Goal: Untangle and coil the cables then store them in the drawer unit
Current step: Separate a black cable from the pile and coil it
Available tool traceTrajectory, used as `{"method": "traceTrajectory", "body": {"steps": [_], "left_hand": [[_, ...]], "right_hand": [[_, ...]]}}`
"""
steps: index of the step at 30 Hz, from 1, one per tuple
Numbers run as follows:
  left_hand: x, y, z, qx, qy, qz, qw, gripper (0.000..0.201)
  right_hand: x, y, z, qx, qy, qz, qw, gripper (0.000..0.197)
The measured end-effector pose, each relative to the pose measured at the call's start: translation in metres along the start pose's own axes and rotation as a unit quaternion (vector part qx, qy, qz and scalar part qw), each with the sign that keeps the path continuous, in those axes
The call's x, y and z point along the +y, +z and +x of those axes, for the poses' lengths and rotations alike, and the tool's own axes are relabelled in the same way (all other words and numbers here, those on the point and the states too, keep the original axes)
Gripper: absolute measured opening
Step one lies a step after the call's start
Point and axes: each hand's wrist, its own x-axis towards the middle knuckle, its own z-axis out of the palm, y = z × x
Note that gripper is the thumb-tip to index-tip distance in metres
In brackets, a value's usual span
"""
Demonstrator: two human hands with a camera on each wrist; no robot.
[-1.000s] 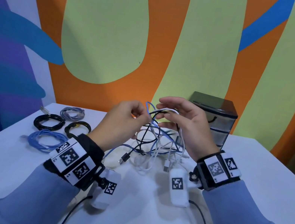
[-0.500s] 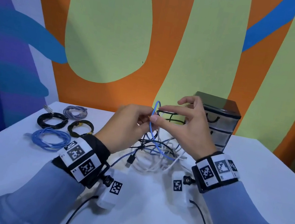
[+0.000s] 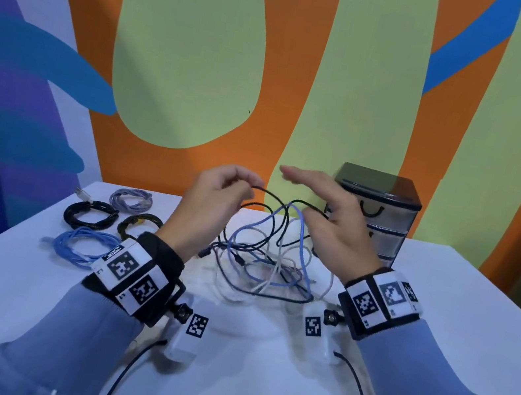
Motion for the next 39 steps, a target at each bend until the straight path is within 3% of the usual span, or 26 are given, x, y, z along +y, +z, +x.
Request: {"method": "traceTrajectory", "body": {"steps": [3,7,9,12,14,16,18,20,23,26,28,32,35,39], "left_hand": [[0.006,-0.003,-0.004,-0.042,0.021,0.030,0.998,0.012],[0.006,-0.009,0.002,0.039,-0.009,-0.129,0.991,0.031],[0.005,-0.015,0.006,0.092,-0.028,-0.228,0.969,0.030],[0.005,-0.024,0.006,0.142,-0.042,-0.310,0.939,0.025],[0.006,-0.025,0.005,0.147,-0.045,-0.324,0.933,0.023],[0.007,-0.021,0.004,0.138,-0.041,-0.302,0.942,0.024],[0.009,-0.018,0.002,0.133,-0.032,-0.251,0.958,0.021],[0.011,-0.018,0.003,0.123,-0.023,-0.168,0.978,0.011],[0.013,-0.018,0.000,0.063,0.016,-0.016,0.998,0.045],[0.023,-0.014,-0.011,0.008,0.098,0.116,0.988,0.065],[0.033,-0.014,-0.017,-0.045,0.134,0.119,0.983,0.065],[0.045,-0.022,-0.021,-0.172,0.108,0.070,0.977,0.056],[0.040,-0.014,-0.017,-0.104,0.095,0.040,0.989,0.030],[0.021,-0.001,-0.011,-0.059,0.069,0.058,0.994,0.026]], "right_hand": [[-0.013,-0.001,-0.003,-0.071,0.044,0.121,0.989,0.073],[-0.014,-0.004,-0.002,-0.120,0.065,0.164,0.977,0.040],[-0.014,-0.005,-0.002,-0.129,0.067,0.118,0.982,0.029],[-0.012,-0.005,-0.005,-0.141,0.118,-0.048,0.982,0.041],[-0.008,-0.004,-0.005,-0.149,0.126,-0.195,0.961,0.048],[-0.003,-0.003,-0.004,-0.133,0.104,-0.283,0.944,0.034],[0.002,-0.004,-0.002,-0.109,0.083,-0.313,0.940,0.018],[0.006,-0.006,-0.001,-0.076,0.060,-0.323,0.941,0.015],[0.010,-0.006,0.000,0.003,0.022,-0.257,0.966,0.016],[0.010,-0.004,0.003,0.066,-0.019,-0.244,0.967,0.016],[0.012,-0.004,0.004,0.087,-0.030,-0.257,0.962,0.017],[0.016,-0.007,0.005,0.102,-0.002,-0.309,0.946,0.021],[0.012,-0.009,0.003,0.075,-0.043,-0.261,0.961,0.018],[0.000,0.005,0.001,-0.002,-0.047,-0.101,0.994,0.013]]}}
